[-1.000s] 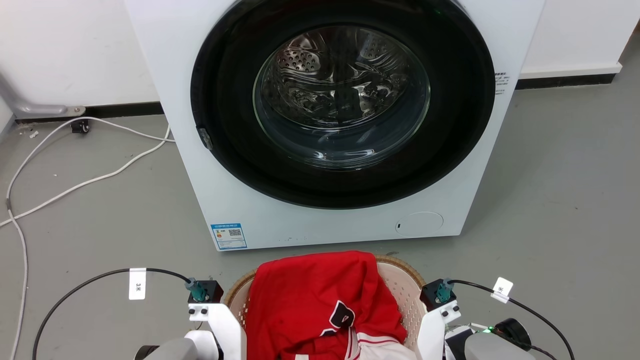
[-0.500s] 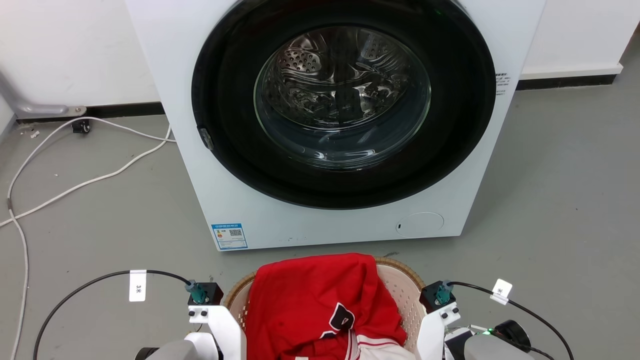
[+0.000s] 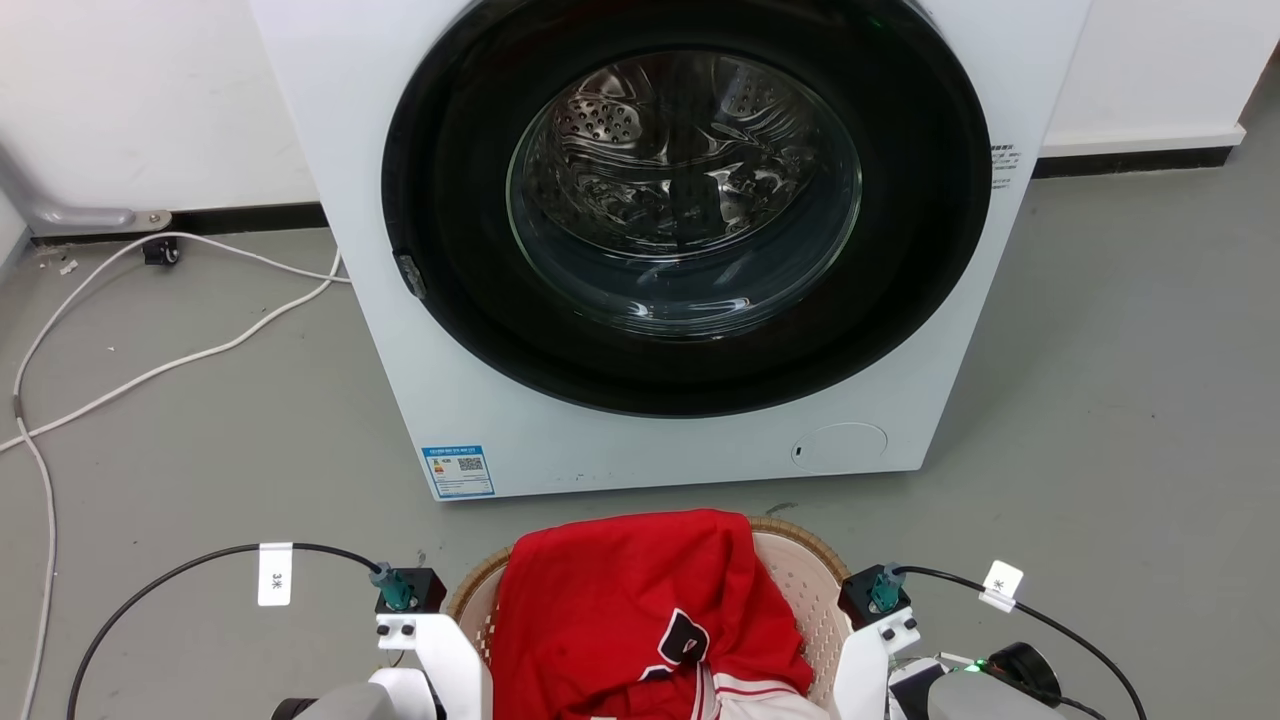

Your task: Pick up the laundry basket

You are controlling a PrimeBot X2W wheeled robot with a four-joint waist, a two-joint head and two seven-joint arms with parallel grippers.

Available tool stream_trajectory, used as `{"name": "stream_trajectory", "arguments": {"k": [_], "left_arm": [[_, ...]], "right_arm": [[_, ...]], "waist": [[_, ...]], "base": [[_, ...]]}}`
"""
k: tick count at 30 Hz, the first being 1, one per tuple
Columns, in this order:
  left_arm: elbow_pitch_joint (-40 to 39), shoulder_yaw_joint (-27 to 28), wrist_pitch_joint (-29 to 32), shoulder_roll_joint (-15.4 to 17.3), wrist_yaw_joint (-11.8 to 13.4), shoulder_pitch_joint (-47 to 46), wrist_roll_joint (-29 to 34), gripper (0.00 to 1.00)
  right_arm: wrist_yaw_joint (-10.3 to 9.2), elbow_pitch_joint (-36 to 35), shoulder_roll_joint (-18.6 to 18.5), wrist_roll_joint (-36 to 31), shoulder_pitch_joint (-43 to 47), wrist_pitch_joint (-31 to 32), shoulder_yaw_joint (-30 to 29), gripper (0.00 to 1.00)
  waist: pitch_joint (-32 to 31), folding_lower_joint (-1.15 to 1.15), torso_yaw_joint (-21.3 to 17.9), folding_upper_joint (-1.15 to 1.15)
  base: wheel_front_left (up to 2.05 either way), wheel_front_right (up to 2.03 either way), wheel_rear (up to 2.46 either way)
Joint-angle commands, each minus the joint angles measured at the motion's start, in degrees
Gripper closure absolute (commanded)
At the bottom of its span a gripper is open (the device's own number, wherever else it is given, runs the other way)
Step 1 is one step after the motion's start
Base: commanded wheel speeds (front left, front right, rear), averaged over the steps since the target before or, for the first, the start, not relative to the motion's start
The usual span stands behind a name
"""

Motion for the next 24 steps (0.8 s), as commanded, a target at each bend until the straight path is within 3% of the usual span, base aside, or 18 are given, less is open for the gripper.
{"name": "stream_trajectory", "arguments": {"k": [1,24], "left_arm": [[-0.12,-0.46,0.04,0.15,-0.71,0.17,0.04,1.00],[0.08,-2.31,-0.16,0.20,-0.71,-0.43,-2.19,1.00]], "right_arm": [[0.18,-0.05,0.07,-0.09,-1.31,-0.49,0.50,1.00],[0.19,0.22,0.07,1.78,-1.79,-0.45,2.17,1.00]], "waist": [[0.03,-0.01,0.02,0.00],[0.53,-0.01,0.08,0.00]], "base": [[0.00,0.00,0.00],[0.00,0.00,0.00]]}}
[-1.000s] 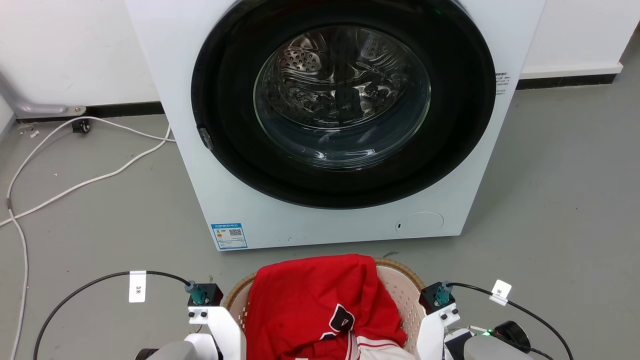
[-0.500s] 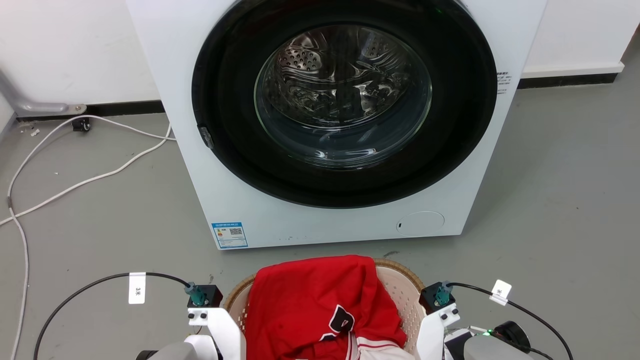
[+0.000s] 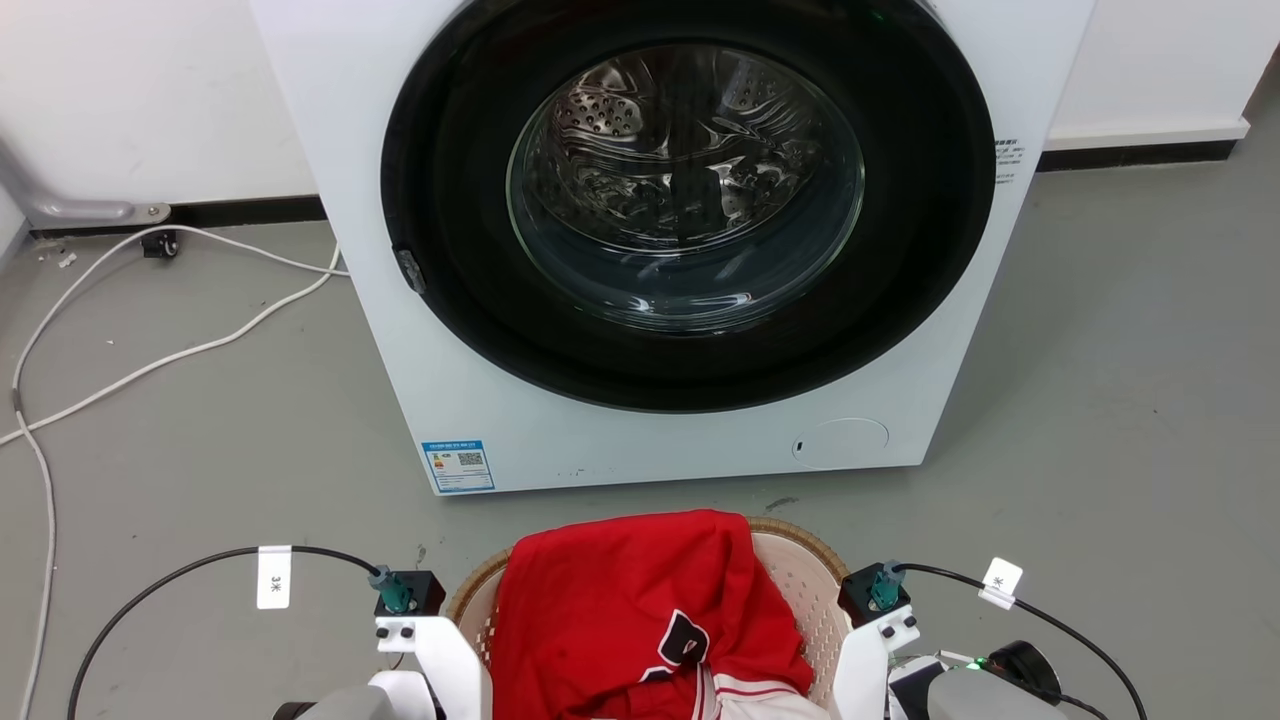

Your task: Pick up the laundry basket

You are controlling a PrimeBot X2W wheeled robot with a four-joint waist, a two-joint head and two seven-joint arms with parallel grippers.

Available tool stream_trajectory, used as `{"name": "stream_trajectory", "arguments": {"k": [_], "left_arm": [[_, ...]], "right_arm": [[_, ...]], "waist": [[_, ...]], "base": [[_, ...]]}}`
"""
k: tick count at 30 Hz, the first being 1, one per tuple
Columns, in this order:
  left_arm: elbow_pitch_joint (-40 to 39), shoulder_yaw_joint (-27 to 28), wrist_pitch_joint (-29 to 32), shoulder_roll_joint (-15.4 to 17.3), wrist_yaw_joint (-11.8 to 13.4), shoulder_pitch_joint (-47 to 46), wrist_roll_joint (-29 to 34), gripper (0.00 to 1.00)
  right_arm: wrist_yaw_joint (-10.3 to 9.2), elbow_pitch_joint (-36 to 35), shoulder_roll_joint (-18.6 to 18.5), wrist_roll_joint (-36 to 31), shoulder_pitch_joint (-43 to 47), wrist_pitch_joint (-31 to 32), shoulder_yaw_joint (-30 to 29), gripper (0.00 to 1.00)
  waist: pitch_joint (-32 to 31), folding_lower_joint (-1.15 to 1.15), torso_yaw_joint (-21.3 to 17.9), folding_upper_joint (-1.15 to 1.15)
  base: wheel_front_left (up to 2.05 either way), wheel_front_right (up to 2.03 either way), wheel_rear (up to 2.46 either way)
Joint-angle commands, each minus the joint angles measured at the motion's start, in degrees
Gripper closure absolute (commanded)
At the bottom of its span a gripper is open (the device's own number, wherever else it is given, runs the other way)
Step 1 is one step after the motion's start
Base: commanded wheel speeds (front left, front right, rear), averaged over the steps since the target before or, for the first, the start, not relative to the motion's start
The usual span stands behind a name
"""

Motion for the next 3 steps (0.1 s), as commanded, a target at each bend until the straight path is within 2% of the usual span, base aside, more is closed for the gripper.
{"name": "stream_trajectory", "arguments": {"k": [1,3], "left_arm": [[-0.09,-0.50,0.07,0.16,-0.71,-0.37,-0.13,1.00],[-0.06,-0.65,-0.06,0.17,-0.71,-0.45,-0.20,1.00]], "right_arm": [[0.19,-0.08,0.07,0.00,-1.30,-0.60,0.41,1.00],[0.19,-0.06,0.07,0.18,-1.30,-0.62,0.52,1.00]], "waist": [[0.06,0.00,-0.02,0.00],[0.13,0.00,-0.04,0.00]], "base": [[0.00,0.00,0.00],[0.00,0.00,0.00]]}}
